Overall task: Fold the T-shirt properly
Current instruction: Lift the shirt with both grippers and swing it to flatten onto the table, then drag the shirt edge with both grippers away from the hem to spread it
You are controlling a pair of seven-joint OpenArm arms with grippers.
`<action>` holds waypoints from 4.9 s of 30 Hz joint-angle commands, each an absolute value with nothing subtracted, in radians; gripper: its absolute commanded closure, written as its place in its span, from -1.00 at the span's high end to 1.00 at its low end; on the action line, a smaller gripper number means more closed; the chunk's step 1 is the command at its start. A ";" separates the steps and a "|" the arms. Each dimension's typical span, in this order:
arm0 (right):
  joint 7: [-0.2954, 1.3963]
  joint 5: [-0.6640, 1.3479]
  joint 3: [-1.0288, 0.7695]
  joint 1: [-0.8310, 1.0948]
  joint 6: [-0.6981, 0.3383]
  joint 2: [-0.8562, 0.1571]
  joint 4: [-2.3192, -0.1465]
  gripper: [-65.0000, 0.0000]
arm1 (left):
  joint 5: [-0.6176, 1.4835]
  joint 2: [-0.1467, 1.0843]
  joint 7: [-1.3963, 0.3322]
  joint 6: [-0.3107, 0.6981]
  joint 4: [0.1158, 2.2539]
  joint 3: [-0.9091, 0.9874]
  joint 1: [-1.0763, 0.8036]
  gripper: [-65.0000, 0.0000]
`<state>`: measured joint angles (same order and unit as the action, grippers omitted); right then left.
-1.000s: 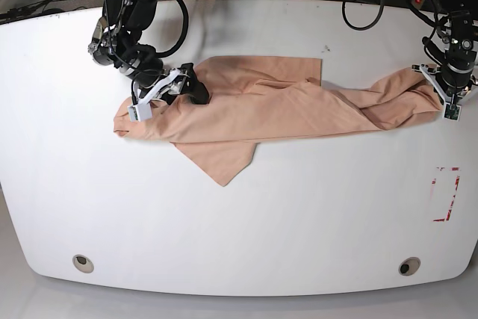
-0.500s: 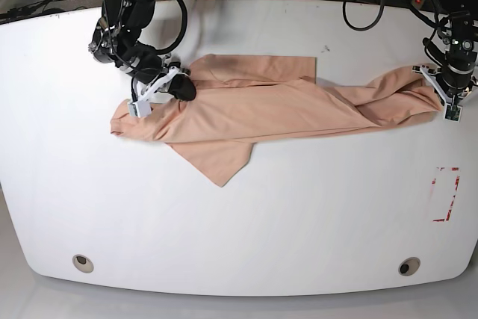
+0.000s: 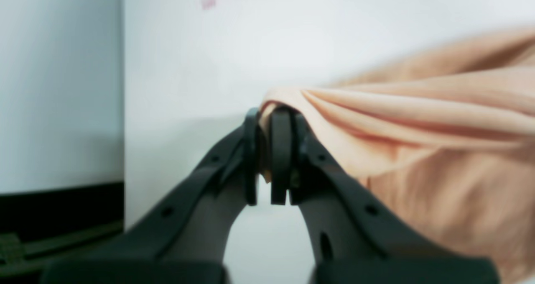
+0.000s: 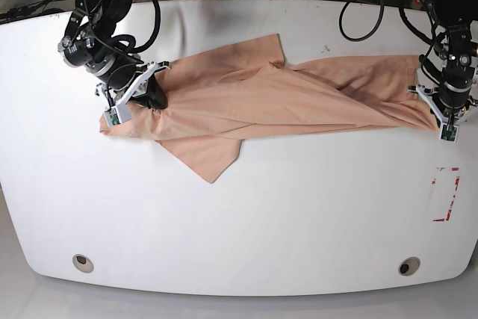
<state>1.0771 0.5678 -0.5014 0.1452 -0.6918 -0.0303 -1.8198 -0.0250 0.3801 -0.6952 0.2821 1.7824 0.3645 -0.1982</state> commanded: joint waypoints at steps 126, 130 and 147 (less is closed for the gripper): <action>1.224 1.064 -0.688 0.325 -0.698 -0.211 -1.452 0.38 | -0.205 0.298 -0.779 0.280 1.977 0.236 -0.274 -1.00; 1.225 0.975 -0.639 0.314 -0.698 -0.157 -1.523 0.37 | -0.205 0.300 -0.779 0.280 1.977 0.240 -0.274 -1.00; 1.194 0.848 -0.622 0.278 -0.698 -0.143 -1.616 -1.00 | -0.203 0.297 -0.753 0.280 1.977 0.240 -0.277 -1.00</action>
<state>1.1942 0.8387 -0.6189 0.2653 -0.6968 -0.1200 -1.5482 -0.1986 0.2886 -0.7792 0.2893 1.9594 0.2333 -0.2829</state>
